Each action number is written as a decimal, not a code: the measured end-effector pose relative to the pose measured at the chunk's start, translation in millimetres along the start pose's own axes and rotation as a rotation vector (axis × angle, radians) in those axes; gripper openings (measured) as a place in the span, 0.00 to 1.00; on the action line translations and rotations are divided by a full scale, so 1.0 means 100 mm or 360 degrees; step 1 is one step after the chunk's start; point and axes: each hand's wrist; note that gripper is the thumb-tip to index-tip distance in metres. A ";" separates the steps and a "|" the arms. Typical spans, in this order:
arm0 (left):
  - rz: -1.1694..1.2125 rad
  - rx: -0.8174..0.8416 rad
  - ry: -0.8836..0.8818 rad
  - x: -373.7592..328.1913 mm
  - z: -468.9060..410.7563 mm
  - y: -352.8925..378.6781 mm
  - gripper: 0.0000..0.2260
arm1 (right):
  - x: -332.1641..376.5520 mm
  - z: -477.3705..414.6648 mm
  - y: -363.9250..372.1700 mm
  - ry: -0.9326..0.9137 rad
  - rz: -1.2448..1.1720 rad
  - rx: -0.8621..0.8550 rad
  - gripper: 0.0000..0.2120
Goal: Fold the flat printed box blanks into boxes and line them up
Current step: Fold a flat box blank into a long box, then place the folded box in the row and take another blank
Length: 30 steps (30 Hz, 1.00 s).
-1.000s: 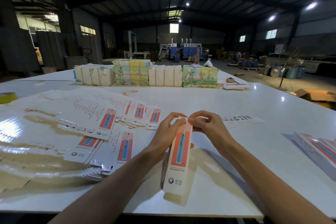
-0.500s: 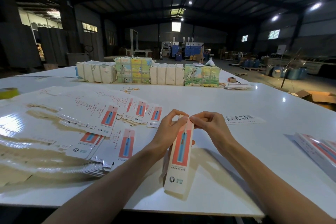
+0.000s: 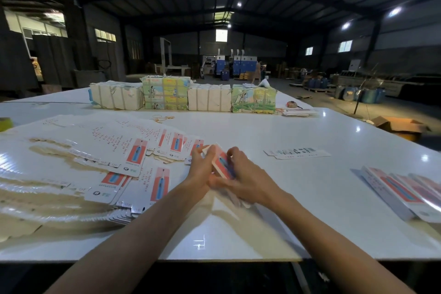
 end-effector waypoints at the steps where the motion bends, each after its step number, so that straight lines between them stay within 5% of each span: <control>1: -0.0013 0.0007 -0.0010 0.00 0.03 0.02 0.18 | 0.02 0.06 0.06 -0.0100 0.0207 -0.0013 0.30; 6: -0.0096 0.0324 -0.0146 -0.08 0.16 0.07 0.17 | 0.03 0.23 0.08 -0.0084 0.0468 -0.0178 0.17; 12: -0.2117 -0.0081 0.0924 -0.48 -0.03 -0.42 0.10 | -0.34 0.35 -0.41 0.0142 0.0561 -0.0177 0.19; 17: -0.3151 -0.0344 0.0716 -0.49 0.13 -0.93 0.15 | -0.92 0.51 -0.87 0.0518 0.0724 -0.0235 0.22; 23: -0.3024 -0.0459 0.0553 -0.50 0.34 -1.03 0.27 | -1.45 0.82 -1.16 0.0739 0.1231 -0.0314 0.21; 30: -0.2853 -0.0461 0.0616 -0.58 0.17 -1.16 0.22 | -1.78 1.02 -1.34 0.0932 0.1522 -0.0396 0.19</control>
Point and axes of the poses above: each hand's wrist, its own z-axis away from the middle knuckle, its own y-axis out of the palm, x = y × z, and after that the axes turned 9 degrees about -x, right-handed
